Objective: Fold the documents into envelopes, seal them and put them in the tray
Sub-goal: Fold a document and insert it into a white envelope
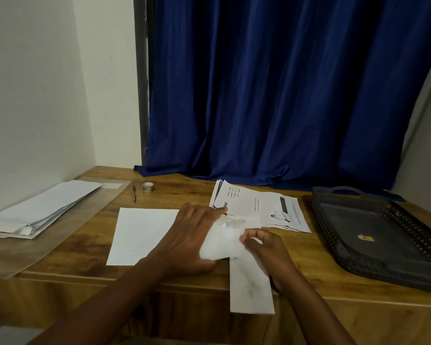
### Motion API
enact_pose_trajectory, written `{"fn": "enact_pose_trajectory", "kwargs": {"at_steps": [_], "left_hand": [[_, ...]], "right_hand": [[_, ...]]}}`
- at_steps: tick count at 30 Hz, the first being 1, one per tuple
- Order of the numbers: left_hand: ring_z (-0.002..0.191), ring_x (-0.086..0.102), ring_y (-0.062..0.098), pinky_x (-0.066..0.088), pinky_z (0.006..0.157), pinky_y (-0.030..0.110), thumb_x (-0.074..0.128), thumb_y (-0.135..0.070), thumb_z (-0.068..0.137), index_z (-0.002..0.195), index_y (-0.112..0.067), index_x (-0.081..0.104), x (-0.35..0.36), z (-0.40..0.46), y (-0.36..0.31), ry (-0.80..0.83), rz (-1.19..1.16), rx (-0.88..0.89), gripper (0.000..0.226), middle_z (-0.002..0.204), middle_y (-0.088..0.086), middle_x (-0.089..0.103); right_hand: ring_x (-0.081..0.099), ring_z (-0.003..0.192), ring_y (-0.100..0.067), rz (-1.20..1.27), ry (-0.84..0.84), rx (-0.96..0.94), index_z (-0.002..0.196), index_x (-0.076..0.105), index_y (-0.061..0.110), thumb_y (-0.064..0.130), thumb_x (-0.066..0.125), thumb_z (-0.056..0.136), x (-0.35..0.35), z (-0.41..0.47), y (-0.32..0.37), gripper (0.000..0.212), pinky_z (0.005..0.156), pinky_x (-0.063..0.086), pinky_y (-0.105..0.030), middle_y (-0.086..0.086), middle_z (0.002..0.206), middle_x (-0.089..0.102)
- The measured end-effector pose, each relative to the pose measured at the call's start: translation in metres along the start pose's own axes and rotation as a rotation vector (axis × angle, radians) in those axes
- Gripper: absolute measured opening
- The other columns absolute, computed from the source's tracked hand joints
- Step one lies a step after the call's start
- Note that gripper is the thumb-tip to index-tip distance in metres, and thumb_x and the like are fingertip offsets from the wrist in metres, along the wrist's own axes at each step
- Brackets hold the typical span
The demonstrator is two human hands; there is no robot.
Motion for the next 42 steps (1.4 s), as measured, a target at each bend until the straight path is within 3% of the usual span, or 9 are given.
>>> {"fn": "enact_pose_trajectory", "kwargs": {"at_steps": [4,8,12,15,20,30,34,37,42], "left_hand": [[0.132,0.032,0.015,0.025,0.120,0.050,0.071,-0.074,0.068,0.154,-0.033,0.019,-0.005,0.002,0.017,-0.039,-0.001,-0.093,0.108,0.151,-0.006,0.035],[0.138,0.029,0.013,0.008,0.125,0.046,0.069,-0.077,0.069,0.153,-0.039,0.011,0.005,0.004,0.023,-0.024,-0.028,-0.131,0.110,0.155,-0.009,0.029],[0.139,0.033,0.015,0.007,0.125,0.052,0.066,-0.078,0.069,0.153,-0.036,0.015,0.012,0.004,0.020,-0.048,-0.030,-0.094,0.106,0.154,-0.007,0.033],[0.137,0.037,0.018,0.014,0.122,0.057,0.067,-0.076,0.068,0.153,-0.030,0.022,0.008,0.005,0.019,-0.092,-0.008,-0.070,0.107,0.151,-0.004,0.038],[0.136,0.041,0.023,0.015,0.121,0.061,0.068,-0.074,0.066,0.153,-0.026,0.026,0.005,0.002,0.019,-0.131,0.043,-0.049,0.108,0.149,0.001,0.042],[0.141,0.038,0.029,0.010,0.122,0.064,0.070,-0.076,0.062,0.155,-0.030,0.019,0.013,0.007,0.014,-0.059,0.144,-0.026,0.115,0.153,0.005,0.039],[0.140,0.038,0.029,0.005,0.123,0.060,0.070,-0.077,0.063,0.155,-0.030,0.020,0.015,0.006,0.012,-0.056,0.173,-0.021,0.115,0.153,0.006,0.040],[0.141,0.039,0.029,0.006,0.123,0.061,0.069,-0.076,0.064,0.155,-0.029,0.020,0.014,0.006,0.011,-0.048,0.179,-0.018,0.113,0.153,0.006,0.040],[0.138,0.042,0.029,0.013,0.121,0.063,0.069,-0.076,0.062,0.153,-0.028,0.026,0.016,0.007,0.011,-0.051,0.187,-0.013,0.111,0.150,0.005,0.044]], "right_hand": [[0.051,0.118,-0.006,-0.068,-0.034,-0.065,0.148,0.043,0.034,0.016,0.066,0.096,-0.026,-0.001,0.014,0.059,0.093,0.052,-0.026,0.019,0.138,0.044],[0.051,0.088,0.007,-0.201,-0.034,-0.081,0.153,0.027,0.035,0.020,0.072,0.092,-0.052,-0.004,0.048,0.077,0.059,0.050,-0.007,0.015,0.131,0.041],[0.073,0.075,-0.006,-0.375,0.089,-0.114,0.111,0.066,0.026,0.023,0.075,0.088,-0.057,-0.007,0.083,0.025,0.060,0.056,-0.017,0.014,0.101,0.077],[0.072,0.070,0.001,-0.519,0.189,-0.131,0.092,0.071,0.028,0.027,0.077,0.087,-0.049,-0.007,0.093,0.008,0.056,0.054,-0.013,0.024,0.075,0.074],[0.070,0.084,-0.003,-0.829,0.245,-0.115,0.095,0.073,0.031,0.040,0.074,0.089,-0.031,0.000,0.078,0.011,0.079,0.061,-0.031,0.015,0.092,0.074],[0.045,0.139,-0.022,-1.099,0.368,-0.002,0.150,0.043,0.025,0.037,0.055,0.102,-0.014,0.017,0.067,0.051,0.110,0.038,-0.036,0.000,0.156,0.043],[0.059,0.107,-0.012,-1.079,0.348,-0.018,0.125,0.051,0.037,0.037,0.069,0.093,-0.003,0.026,0.074,0.037,0.096,0.051,-0.034,0.007,0.125,0.062],[0.059,0.089,-0.009,-1.049,0.186,-0.094,0.109,0.047,0.038,0.045,0.084,0.075,0.004,0.034,0.089,0.050,0.083,0.054,-0.036,0.015,0.095,0.059],[0.060,0.083,-0.013,-1.063,0.058,-0.253,0.108,0.039,0.036,0.052,0.085,0.070,0.031,0.036,0.103,0.062,0.073,0.052,-0.033,0.011,0.094,0.062]]}}
Point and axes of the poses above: each hand's wrist, its own z-axis towards the middle knuckle, its own x-axis out of the palm, y = z × x, the point moved 9 cm from there along z, towards the middle knuckle
